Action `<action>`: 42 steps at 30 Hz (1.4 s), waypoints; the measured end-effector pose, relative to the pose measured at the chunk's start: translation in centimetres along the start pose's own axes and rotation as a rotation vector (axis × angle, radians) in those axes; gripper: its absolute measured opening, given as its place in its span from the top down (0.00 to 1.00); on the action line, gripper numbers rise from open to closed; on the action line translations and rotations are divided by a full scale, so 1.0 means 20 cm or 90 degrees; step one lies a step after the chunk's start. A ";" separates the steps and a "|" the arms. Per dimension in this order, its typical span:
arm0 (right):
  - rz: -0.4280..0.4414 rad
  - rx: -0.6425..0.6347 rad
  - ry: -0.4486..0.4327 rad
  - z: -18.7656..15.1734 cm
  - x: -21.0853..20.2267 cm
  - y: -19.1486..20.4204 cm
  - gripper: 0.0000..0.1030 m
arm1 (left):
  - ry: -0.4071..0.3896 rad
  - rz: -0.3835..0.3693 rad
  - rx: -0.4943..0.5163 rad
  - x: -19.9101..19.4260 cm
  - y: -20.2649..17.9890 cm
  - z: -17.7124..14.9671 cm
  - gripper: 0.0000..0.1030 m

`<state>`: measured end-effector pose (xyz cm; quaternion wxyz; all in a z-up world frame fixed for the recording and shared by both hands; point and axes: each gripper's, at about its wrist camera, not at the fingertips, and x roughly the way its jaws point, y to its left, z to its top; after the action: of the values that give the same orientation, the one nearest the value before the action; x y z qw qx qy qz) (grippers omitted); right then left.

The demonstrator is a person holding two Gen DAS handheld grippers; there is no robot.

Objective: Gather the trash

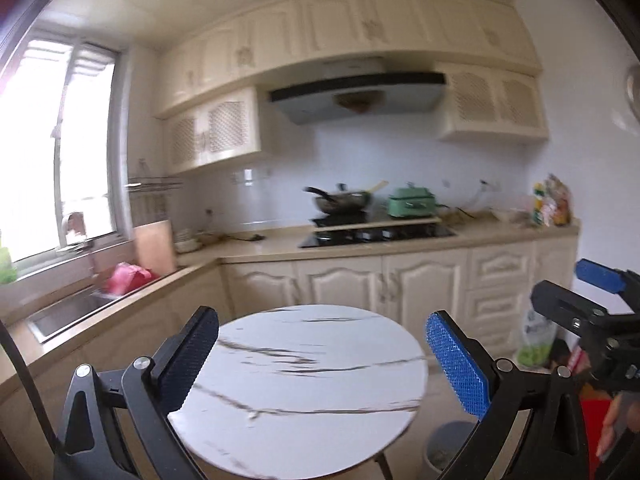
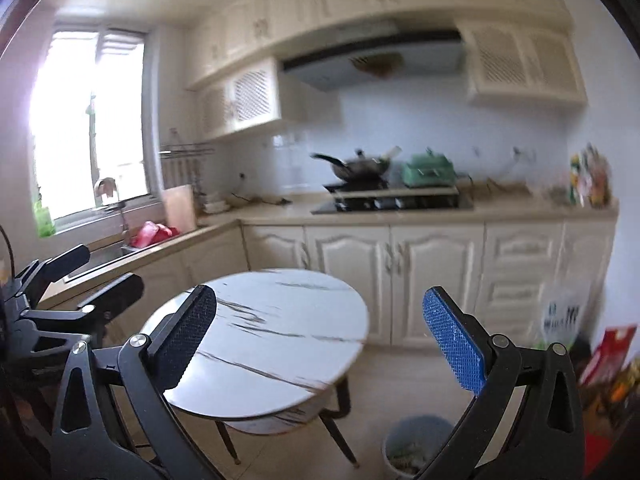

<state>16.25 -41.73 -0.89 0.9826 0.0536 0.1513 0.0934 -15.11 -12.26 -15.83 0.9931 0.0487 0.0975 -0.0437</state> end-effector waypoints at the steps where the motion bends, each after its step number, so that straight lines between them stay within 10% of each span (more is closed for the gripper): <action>1: 0.000 -0.011 -0.002 0.01 -0.01 0.06 0.00 | 0.000 0.000 -0.008 -0.05 0.02 0.00 0.01; 19: -0.126 0.060 0.088 -0.24 -0.13 -0.22 0.00 | 0.093 -0.090 0.027 -0.62 -0.12 -0.24 0.01; 29: -0.129 0.058 0.059 -0.21 -0.18 -0.25 0.00 | 0.077 -0.123 0.028 -0.22 -0.07 -0.09 0.01; 42: -0.124 0.043 0.052 -0.19 -0.20 -0.22 0.00 | 0.068 -0.116 0.015 -0.17 0.04 -0.12 0.01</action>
<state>12.05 -46.45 -3.96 0.9777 0.0677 0.1988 -0.0058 -18.79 -11.03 -17.35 0.9777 0.0533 0.1540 -0.1326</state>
